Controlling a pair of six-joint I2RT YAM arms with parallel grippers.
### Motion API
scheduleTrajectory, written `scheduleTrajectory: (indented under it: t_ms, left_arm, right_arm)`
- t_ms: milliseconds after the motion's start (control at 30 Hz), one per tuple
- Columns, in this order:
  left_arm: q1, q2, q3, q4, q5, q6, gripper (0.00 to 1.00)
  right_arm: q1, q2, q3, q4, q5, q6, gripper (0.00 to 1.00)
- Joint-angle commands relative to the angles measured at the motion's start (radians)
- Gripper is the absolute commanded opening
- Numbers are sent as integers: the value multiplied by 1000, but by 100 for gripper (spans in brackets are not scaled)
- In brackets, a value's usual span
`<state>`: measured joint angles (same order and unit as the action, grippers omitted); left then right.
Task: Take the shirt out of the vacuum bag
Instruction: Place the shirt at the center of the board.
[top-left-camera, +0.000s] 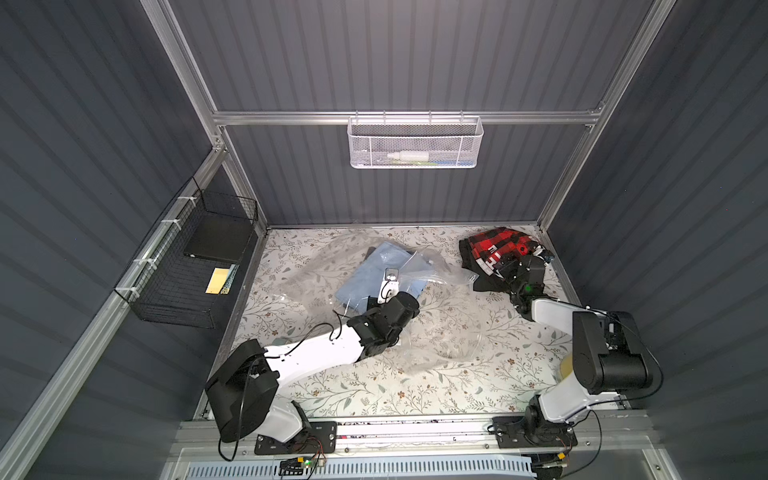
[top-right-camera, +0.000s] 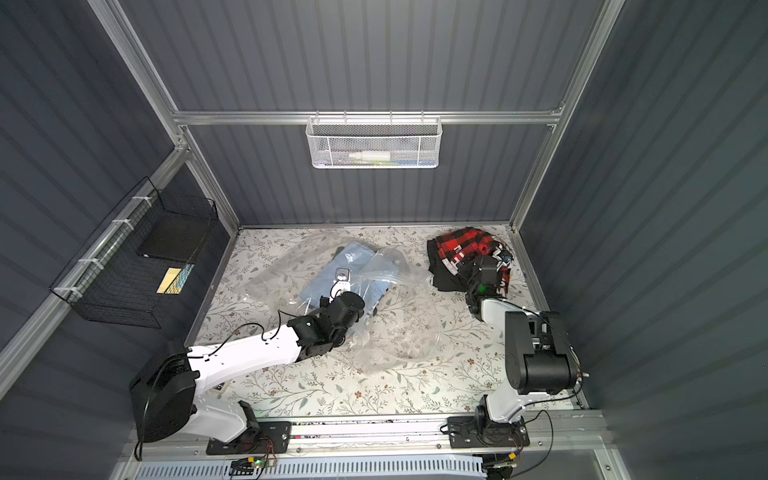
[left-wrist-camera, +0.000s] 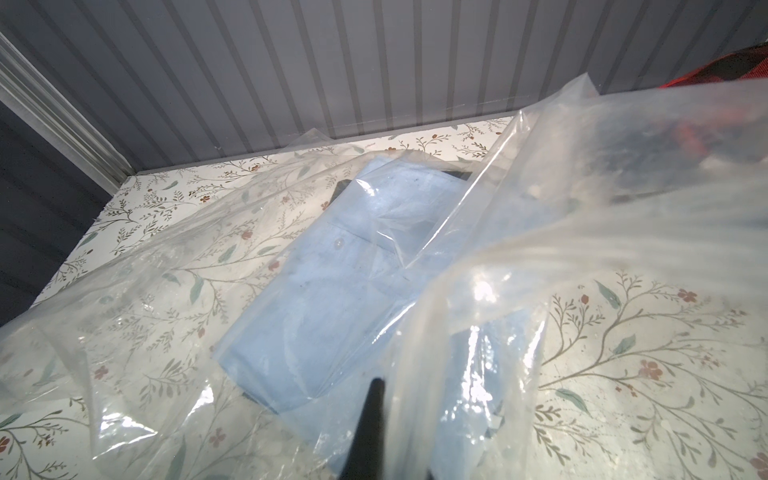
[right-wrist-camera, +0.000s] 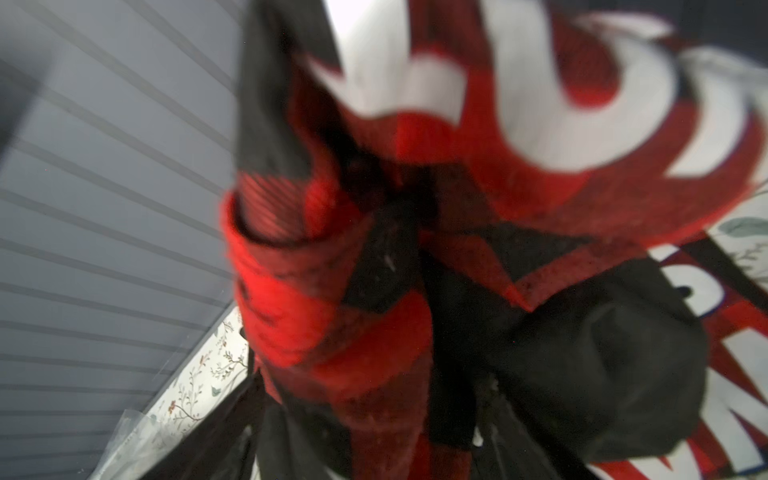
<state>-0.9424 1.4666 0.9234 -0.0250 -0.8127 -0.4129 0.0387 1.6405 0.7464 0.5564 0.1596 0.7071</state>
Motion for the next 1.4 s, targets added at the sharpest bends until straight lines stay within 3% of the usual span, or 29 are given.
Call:
scheduleTrajectory:
  t_ms: [0, 167, 300, 433, 700, 1000, 1367]
  left_arm:
    - [6, -26, -21, -4, -12, -1, 0]
    - [4, -23, -26, -3, -21, 1, 0]
    - [6, -20, -23, -1, -19, -2, 0]
    - [5, -18, -22, -4, -20, -3, 0]
    - [4, -28, -23, -16, -22, -6, 0]
    - [5, -38, -8, -34, -23, 1, 0]
    - [6, -54, -4, -55, -26, 8, 0]
  right_arm:
    - [0, 32, 22, 32, 38, -36, 79]
    - [1, 75, 68, 20, 46, -56, 75]
    - [5, 103, 88, 31, 10, -51, 64]
    - [14, 102, 97, 37, -18, -31, 39]
    - [29, 43, 109, 32, -91, 49, 0]
    - [29, 15, 162, 57, -253, 270, 0]
    - [5, 49, 88, 301, -407, 601, 0]
